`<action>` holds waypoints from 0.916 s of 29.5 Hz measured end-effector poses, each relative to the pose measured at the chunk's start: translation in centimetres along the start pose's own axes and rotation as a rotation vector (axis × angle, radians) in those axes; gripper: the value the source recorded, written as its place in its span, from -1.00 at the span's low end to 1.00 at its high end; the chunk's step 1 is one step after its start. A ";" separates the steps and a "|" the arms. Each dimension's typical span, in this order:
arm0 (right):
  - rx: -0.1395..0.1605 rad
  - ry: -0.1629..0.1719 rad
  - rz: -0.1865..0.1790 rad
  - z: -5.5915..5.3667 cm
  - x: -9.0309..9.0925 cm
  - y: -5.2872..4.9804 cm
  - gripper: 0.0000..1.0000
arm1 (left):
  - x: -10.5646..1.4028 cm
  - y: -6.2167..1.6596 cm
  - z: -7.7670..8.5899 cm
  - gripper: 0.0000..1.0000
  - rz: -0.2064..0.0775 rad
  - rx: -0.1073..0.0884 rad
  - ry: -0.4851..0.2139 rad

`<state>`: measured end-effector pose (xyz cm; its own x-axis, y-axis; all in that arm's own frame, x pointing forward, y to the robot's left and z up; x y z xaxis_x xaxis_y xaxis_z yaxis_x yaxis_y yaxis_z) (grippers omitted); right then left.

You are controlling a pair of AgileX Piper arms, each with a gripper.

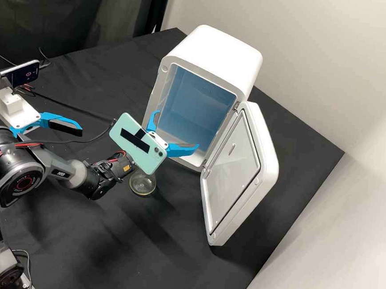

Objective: Place the flask in the incubator

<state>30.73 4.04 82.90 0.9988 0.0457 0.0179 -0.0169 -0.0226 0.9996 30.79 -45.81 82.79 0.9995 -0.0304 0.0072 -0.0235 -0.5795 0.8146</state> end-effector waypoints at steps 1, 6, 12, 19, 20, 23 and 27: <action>0.000 0.000 0.000 0.0 0.0 0.0 1.00 | 0.0 0.00 0.0 1.00 0.000 0.000 0.000; 0.000 0.000 0.000 0.0 0.0 0.0 1.00 | 0.0 0.00 0.0 1.00 0.000 0.000 0.000; 0.000 0.000 0.000 0.0 0.0 0.0 1.00 | 0.0 0.00 0.0 1.00 0.000 0.000 0.000; -0.003 0.013 0.003 0.0 -0.4 -0.3 1.00 | 0.0 0.00 0.0 1.00 0.000 0.000 0.000; -0.008 0.005 0.011 0.0 -0.4 -0.3 1.00 | 0.0 0.00 0.0 1.00 0.000 0.000 0.000; -0.025 -0.004 0.029 -0.3 -0.8 -0.2 1.00 | 0.0 0.00 0.0 1.00 0.000 0.000 0.000; -0.043 0.013 0.046 -0.5 -1.4 0.0 1.00 | 0.0 0.00 0.0 1.00 0.000 0.000 0.000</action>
<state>29.29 4.49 82.89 0.9962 0.0584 0.0643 -0.0655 0.0177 0.9977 30.79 -45.81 82.79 0.9995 -0.0304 0.0072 -0.0235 -0.5795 0.8146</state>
